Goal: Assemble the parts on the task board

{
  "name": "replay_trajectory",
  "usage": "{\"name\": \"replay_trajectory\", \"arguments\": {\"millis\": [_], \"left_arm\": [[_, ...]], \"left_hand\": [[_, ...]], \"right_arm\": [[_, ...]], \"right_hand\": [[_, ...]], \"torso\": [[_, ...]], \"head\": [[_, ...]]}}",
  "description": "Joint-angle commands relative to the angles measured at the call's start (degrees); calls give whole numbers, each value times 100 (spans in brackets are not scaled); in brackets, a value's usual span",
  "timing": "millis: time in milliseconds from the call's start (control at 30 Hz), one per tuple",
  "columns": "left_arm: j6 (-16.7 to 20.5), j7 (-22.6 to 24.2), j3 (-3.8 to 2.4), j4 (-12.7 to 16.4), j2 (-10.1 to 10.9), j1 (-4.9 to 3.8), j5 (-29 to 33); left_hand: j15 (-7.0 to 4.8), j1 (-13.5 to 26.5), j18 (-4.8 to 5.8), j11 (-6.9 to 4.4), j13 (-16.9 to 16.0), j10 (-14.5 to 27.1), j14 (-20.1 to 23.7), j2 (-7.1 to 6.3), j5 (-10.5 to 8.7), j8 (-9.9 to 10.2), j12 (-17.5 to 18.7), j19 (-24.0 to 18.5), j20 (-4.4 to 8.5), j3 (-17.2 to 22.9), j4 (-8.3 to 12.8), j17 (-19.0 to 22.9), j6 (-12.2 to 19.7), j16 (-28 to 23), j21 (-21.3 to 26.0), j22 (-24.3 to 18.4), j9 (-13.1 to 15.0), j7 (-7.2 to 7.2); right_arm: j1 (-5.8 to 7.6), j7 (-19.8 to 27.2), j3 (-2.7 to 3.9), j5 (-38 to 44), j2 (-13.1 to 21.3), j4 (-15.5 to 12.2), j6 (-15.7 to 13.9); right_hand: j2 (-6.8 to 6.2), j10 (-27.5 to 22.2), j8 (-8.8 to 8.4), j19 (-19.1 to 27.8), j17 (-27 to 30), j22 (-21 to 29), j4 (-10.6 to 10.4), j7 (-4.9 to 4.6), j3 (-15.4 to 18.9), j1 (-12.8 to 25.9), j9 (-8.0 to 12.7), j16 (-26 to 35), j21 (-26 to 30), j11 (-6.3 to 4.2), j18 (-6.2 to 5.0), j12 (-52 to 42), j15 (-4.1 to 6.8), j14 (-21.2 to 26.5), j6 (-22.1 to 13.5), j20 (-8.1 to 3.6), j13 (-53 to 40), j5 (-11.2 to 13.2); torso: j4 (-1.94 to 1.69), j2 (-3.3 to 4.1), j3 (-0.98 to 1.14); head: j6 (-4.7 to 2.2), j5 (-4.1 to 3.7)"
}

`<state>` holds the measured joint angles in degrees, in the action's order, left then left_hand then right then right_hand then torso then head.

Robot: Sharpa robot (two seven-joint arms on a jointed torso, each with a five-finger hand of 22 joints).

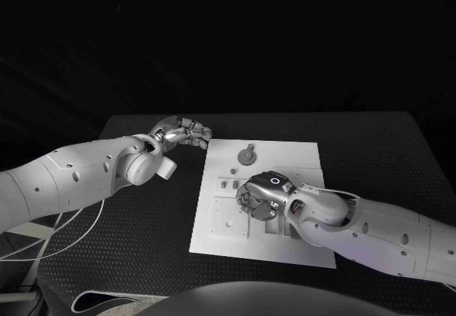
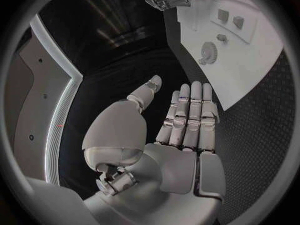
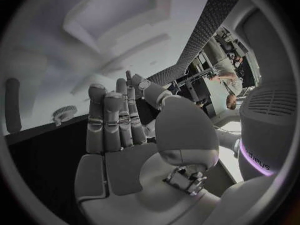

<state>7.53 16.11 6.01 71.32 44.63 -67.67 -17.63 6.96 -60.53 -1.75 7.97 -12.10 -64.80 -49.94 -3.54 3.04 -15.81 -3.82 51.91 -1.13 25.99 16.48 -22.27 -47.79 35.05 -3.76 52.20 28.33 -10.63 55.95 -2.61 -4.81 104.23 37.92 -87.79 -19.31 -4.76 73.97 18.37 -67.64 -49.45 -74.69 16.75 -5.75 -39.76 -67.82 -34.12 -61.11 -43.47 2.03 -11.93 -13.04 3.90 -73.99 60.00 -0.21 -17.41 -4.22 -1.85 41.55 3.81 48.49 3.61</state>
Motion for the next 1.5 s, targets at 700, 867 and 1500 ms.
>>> {"name": "replay_trajectory", "arguments": {"millis": [700,867,1500], "left_arm": [[-19,30,-5,14,0,-11,34],[-18,30,-5,13,0,-11,34],[-27,23,-5,17,-2,-14,34]], "left_hand": [[-10,-68,-65,10,11,-2,-39,-1,-10,-23,-13,20,-13,-46,0,-20,-10,-32,-23,-12,-8,-25],[-10,-69,-65,11,13,-1,-39,-1,-10,-23,-12,20,-13,-46,0,-24,-9,-35,-23,-14,-9,-25],[-9,-71,-64,12,16,1,-40,-1,-10,-23,-11,20,-14,-47,-1,-35,-7,-46,-22,-21,-11,-26]], "right_arm": [[-30,45,-20,93,-39,17,134],[-34,44,-30,93,-50,29,167],[-36,7,-77,135,-89,64,293]], "right_hand": [[193,64,18,11,-12,-12,7,-15,-24,-233,-21,-33,-21,-34,-307,-13,78,39,-1,-47,-18,-18],[194,64,18,11,-14,-14,7,-15,-23,-232,-24,-34,-21,-34,-307,-12,78,40,-3,-47,-19,-18],[198,63,18,13,-18,-17,7,-16,-22,-229,-33,-34,-19,-34,-307,-8,77,41,-8,-48,-24,-18]], "torso": [[-2,1,1],[-7,1,-2],[-1,0,1]], "head": [[39,35],[43,29],[65,38]]}}
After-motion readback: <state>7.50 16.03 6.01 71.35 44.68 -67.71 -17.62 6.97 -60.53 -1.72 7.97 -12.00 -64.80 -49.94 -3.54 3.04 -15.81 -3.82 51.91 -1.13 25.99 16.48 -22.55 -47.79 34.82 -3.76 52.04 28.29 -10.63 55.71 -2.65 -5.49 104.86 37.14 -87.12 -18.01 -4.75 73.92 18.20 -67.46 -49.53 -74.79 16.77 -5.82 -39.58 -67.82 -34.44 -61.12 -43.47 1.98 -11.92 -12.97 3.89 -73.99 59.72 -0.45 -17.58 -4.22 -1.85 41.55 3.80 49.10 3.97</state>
